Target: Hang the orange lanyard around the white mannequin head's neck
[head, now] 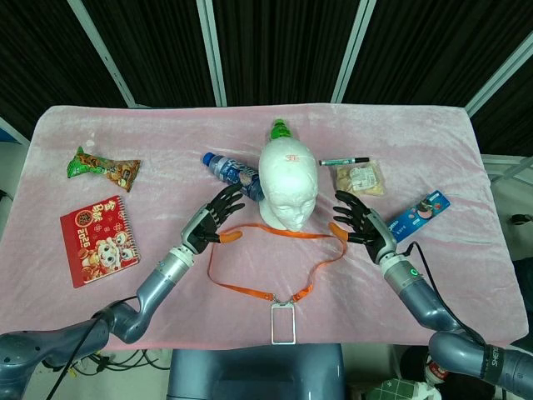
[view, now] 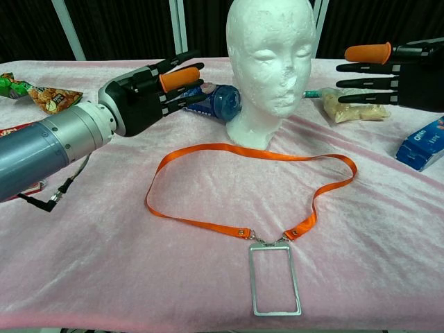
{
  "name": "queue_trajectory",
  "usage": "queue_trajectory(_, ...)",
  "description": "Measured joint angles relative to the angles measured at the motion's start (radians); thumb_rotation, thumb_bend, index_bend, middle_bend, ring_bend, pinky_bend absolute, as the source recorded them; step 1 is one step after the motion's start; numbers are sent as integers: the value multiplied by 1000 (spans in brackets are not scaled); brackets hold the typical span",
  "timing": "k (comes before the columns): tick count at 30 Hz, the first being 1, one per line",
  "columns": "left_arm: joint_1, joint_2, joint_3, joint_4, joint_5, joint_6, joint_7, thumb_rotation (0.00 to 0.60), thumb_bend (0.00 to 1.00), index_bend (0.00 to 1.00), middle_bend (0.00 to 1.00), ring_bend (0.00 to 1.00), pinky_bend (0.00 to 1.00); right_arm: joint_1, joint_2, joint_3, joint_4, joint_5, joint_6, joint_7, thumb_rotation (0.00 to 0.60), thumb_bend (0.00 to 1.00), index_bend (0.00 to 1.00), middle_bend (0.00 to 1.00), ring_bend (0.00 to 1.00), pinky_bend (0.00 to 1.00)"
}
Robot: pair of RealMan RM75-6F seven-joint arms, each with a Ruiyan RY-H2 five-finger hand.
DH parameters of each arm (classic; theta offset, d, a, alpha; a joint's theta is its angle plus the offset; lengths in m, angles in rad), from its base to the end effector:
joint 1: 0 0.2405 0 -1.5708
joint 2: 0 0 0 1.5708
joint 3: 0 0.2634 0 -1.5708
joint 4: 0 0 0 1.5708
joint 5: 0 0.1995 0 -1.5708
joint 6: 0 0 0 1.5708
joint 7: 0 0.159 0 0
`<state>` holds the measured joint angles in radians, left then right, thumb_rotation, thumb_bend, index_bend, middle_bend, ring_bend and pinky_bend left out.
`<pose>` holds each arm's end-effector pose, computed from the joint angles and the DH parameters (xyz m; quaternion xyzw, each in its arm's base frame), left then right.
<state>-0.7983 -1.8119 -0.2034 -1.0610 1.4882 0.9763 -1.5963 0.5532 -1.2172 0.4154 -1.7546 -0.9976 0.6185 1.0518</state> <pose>-0.1168 0.3754 -0.0670 0.3021 0.7643 0.5638 0.0819 -0.1742 -0.3486 0.0717 0.2527 -0.8274 0.4948 0.0817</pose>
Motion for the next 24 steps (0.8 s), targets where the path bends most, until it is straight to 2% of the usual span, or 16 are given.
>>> queue_trajectory(24,4,24,10,-20,-11,5,15,600,147,76,2,0,95,-10,-12,19,-4,3,-24,-30,600,231,146,80,143,143)
